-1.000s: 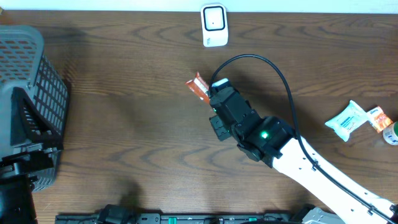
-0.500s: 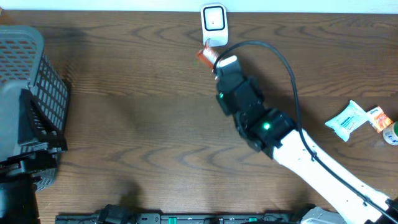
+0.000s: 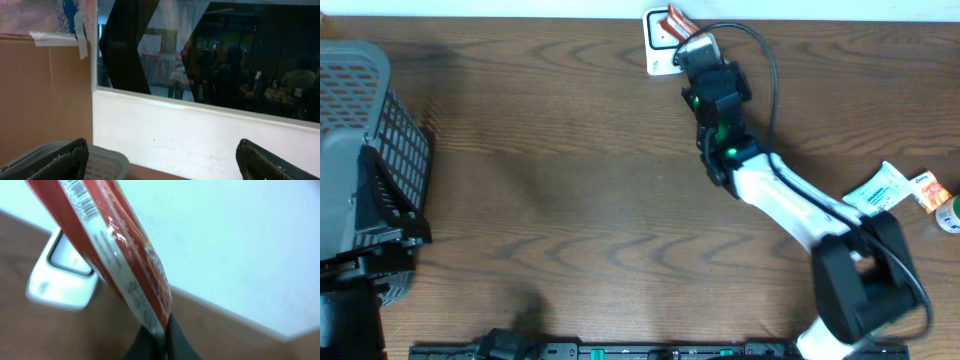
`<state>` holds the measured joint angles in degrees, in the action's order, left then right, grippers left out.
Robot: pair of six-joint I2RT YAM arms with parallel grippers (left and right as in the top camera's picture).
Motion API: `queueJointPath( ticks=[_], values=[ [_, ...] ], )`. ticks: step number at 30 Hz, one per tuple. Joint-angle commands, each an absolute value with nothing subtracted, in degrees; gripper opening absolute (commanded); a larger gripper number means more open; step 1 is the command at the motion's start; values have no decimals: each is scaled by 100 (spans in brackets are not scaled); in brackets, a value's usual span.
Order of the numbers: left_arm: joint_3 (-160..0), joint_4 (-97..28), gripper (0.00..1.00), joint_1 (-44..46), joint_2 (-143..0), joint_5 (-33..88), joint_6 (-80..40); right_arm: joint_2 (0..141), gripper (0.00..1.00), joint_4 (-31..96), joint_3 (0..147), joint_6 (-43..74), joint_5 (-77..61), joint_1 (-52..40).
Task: Scan the item barcode
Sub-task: 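Carry the snack bar up and hold it against the scanner window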
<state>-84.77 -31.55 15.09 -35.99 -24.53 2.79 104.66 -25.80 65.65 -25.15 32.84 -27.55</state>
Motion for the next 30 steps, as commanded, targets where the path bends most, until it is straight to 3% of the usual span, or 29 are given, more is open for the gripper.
queueJointPath(
  ticks=[1, 6, 12, 19, 30],
  values=[
    [-8460, -3142, 94, 1479, -3612, -2504, 270, 11205, 2, -3638, 6591, -4445, 3358, -2718],
    [-8460, -3140, 94, 1479, -3612, -2504, 270, 12650, 2, -5887, 6917, -6547, 3472, -2541],
    [-8460, -3332, 94, 1479, -3614, -2506, 272, 14079, 2, -7006, 8414, -8193, 3551, -2259],
    [-8460, -3586, 94, 1479, -3614, -2508, 296, 14698, 2, -6853, 9850, -8877, 3352, -2206],
    [-8460, -3835, 94, 1479, -3616, -2506, 292, 14781, 2, -5647, 10042, -10333, 2899, -2143]
  ],
)
